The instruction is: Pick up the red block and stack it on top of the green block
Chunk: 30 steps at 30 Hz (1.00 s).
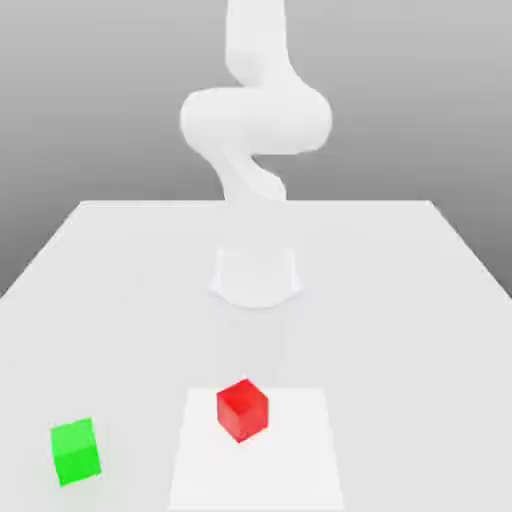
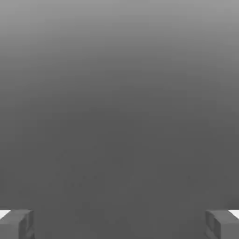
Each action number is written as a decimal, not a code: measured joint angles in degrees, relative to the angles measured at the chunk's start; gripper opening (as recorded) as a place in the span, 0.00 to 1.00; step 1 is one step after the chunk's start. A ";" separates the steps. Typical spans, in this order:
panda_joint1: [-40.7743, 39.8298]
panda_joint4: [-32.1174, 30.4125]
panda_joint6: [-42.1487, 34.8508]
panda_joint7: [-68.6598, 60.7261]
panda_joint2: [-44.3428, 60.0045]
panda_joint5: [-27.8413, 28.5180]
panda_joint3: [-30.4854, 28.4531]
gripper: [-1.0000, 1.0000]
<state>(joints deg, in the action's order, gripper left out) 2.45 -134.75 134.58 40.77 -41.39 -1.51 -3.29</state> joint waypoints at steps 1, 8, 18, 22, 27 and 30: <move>1.10 -1.37 1.31 -2.43 2.18 -0.74 -1.44 0.50; 7.55 -10.22 9.73 -17.51 16.65 -4.78 -8.57 0.50; 10.81 -22.65 21.74 -33.45 35.37 -3.65 -11.54 0.50; 9.90 -25.98 25.42 -35.20 40.43 0.85 -11.86 0.50; 9.78 -25.16 26.70 -38.17 43.84 -2.37 -10.94 0.50; 9.51 -24.61 27.69 -39.87 45.71 -4.61 -10.23 0.50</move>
<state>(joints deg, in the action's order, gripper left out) 11.96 -159.36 162.27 0.90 4.32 -6.11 -13.53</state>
